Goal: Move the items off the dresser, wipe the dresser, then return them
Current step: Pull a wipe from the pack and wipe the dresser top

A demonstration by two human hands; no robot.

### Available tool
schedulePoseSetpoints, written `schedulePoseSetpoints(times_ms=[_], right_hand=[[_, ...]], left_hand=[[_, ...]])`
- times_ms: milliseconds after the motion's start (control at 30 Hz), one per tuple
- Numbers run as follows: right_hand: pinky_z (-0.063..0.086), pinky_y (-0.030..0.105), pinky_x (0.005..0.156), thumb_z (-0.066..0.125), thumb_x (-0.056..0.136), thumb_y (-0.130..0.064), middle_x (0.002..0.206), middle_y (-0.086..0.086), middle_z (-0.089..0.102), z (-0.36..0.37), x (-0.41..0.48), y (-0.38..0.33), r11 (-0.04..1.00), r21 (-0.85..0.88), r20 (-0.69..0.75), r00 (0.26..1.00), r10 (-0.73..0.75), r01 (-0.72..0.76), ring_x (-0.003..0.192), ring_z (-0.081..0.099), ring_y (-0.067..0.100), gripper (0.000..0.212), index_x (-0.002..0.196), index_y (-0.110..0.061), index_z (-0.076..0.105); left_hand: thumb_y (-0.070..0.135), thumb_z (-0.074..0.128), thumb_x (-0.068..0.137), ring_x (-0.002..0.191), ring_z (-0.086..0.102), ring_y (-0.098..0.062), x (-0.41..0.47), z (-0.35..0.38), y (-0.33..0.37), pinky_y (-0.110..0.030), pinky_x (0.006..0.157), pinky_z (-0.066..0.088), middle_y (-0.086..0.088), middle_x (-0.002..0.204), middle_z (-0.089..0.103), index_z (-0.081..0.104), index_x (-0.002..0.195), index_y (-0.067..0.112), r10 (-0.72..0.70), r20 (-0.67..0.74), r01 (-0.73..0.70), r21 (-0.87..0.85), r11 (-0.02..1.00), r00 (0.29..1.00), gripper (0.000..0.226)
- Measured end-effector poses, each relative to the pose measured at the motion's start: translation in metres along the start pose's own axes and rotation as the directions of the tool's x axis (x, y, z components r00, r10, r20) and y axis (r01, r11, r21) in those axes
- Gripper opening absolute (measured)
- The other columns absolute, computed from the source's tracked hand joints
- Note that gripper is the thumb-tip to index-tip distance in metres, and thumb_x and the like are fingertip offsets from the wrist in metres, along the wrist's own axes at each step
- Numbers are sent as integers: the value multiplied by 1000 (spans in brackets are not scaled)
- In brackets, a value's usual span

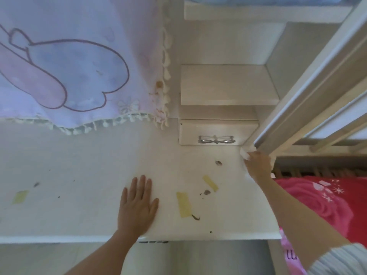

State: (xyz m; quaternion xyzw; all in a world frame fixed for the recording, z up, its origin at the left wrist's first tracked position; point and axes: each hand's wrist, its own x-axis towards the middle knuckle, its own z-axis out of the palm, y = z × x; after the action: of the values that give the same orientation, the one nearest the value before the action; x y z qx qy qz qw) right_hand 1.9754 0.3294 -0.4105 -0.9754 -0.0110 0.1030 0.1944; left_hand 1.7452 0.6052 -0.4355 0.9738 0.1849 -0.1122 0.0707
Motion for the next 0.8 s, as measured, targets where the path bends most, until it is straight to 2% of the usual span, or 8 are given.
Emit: schedulePoseSetpoints(times_ms=[167, 233, 300, 367, 467, 533, 700, 800], right_hand=[[44, 42, 86, 32, 56, 9, 100, 30, 63, 14, 0, -20, 983, 104, -57, 987, -148, 153, 91, 60, 45, 52, 93, 10, 68], [34, 25, 90, 33, 55, 18, 100, 29, 63, 20, -16, -30, 954, 97, -17, 959, -284, 284, 92, 61, 45, 52, 91, 9, 69], [27, 2, 82, 32, 55, 20, 98, 25, 64, 27, -37, -34, 877, 93, 70, 875, -479, 472, 94, 61, 35, 52, 88, 8, 70], [24, -7, 80, 30, 69, 23, 105, 12, 58, 18, -51, -38, 862, 103, 170, 845, -508, 497, 105, 52, 23, 51, 98, 7, 68], [34, 1, 76, 28, 74, 27, 112, 9, 55, 5, -26, -37, 926, 306, 97, 960, -262, 222, 112, 50, 26, 54, 106, 5, 65], [31, 7, 84, 32, 75, 26, 122, 17, 56, 4, -8, -40, 947, 268, 6, 983, -184, 175, 117, 49, 31, 49, 107, 7, 64], [32, 22, 87, 36, 71, 16, 116, 24, 61, 42, -46, -67, 891, 189, -8, 908, -418, 412, 106, 54, 42, 43, 98, 8, 68], [42, 29, 84, 45, 65, 18, 114, 22, 63, 54, -100, -64, 813, 226, 149, 805, -574, 537, 104, 52, 34, 44, 100, 4, 69]], left_hand=[[49, 5, 95, 127, 33, -26, 1, -1, -1, -40, 99, 23, -11, 136, 51, 39, 134, 12, -4, -39, 5, 16, 1000, 999, 64], [50, 4, 95, 127, 31, -25, 1, -2, 0, -40, 99, 23, -11, 135, 52, 39, 133, 12, -1, -42, 2, 21, 1000, 999, 64], [50, 4, 95, 127, 31, -25, 1, -3, -1, -40, 99, 23, -11, 135, 52, 39, 133, 12, -4, -45, 4, 12, 1000, 999, 64], [50, 4, 95, 127, 31, -25, 1, -2, 0, -40, 99, 23, -11, 135, 52, 39, 133, 12, -2, -68, 3, 14, 1000, 998, 64], [50, 4, 95, 126, 32, -25, 1, -1, -1, -40, 98, 23, -11, 134, 53, 41, 132, 12, 2, -71, -2, 14, 1000, 998, 64], [49, 3, 95, 126, 33, -25, 1, 1, -2, -40, 98, 23, -10, 134, 53, 41, 132, 12, 2, -83, 0, 23, 1000, 997, 64], [49, 3, 95, 120, 53, -31, 0, -2, -1, -41, 99, 27, -11, 133, 54, 46, 130, 11, -1, -47, 2, 15, 1000, 999, 67], [49, 1, 95, 118, 55, -33, -1, -4, 0, -48, 93, 46, -12, 132, 55, 53, 127, 9, 1, -3, -1, 3, 1000, 1000, 72]])
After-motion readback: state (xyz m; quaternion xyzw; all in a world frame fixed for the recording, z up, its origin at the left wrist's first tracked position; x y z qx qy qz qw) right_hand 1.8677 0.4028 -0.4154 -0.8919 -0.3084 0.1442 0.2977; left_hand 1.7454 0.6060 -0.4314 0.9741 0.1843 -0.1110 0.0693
